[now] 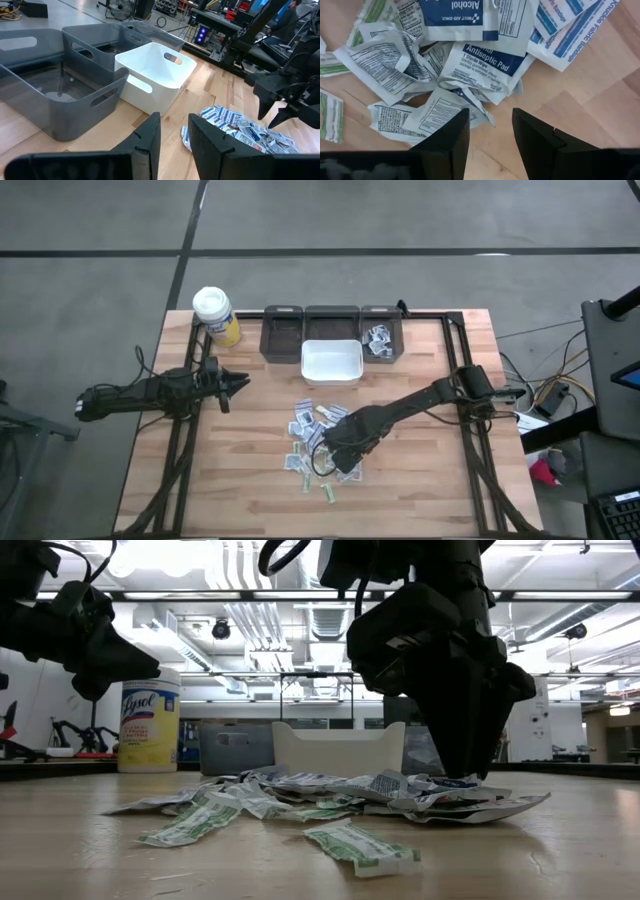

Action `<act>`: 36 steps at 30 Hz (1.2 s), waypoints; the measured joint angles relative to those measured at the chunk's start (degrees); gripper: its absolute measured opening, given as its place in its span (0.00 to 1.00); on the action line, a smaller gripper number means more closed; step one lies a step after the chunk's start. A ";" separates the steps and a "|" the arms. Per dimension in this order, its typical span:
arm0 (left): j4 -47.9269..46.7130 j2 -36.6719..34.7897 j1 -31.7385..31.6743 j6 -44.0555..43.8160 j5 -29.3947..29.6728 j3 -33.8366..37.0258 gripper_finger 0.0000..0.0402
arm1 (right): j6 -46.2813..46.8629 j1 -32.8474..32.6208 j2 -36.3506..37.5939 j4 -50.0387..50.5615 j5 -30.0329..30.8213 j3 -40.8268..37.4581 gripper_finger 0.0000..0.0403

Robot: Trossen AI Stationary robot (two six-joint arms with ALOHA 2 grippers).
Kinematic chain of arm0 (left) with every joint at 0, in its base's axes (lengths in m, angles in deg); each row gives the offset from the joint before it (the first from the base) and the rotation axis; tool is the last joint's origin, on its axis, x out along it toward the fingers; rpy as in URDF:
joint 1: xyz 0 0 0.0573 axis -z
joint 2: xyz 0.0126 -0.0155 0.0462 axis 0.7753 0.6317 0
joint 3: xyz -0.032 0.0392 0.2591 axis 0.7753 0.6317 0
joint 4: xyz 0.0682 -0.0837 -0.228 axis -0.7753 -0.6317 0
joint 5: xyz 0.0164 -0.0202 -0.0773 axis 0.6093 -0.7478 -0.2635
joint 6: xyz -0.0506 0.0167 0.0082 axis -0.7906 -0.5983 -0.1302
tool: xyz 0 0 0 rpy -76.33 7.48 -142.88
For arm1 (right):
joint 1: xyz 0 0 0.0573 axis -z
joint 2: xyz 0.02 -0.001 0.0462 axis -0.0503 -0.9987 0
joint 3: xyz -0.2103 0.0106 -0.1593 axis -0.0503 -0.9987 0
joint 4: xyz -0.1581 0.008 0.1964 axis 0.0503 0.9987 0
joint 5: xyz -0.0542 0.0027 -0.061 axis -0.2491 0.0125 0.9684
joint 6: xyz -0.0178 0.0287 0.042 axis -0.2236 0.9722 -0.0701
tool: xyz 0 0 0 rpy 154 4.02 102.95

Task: Pick & Place First Aid Supplies
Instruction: Put the blue alcohol pad into the right black bin

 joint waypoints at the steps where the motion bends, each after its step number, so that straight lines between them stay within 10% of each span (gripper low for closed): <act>1: 0.00 0.00 0.02 0.00 -0.01 0.00 0.23 | -0.08 0.00 0.00 0.01 -0.01 0.00 0.36; 36: 0.00 0.00 0.00 0.00 0.01 0.00 0.23 | -1.73 0.00 0.02 -1.99 -0.76 -1.55 0.29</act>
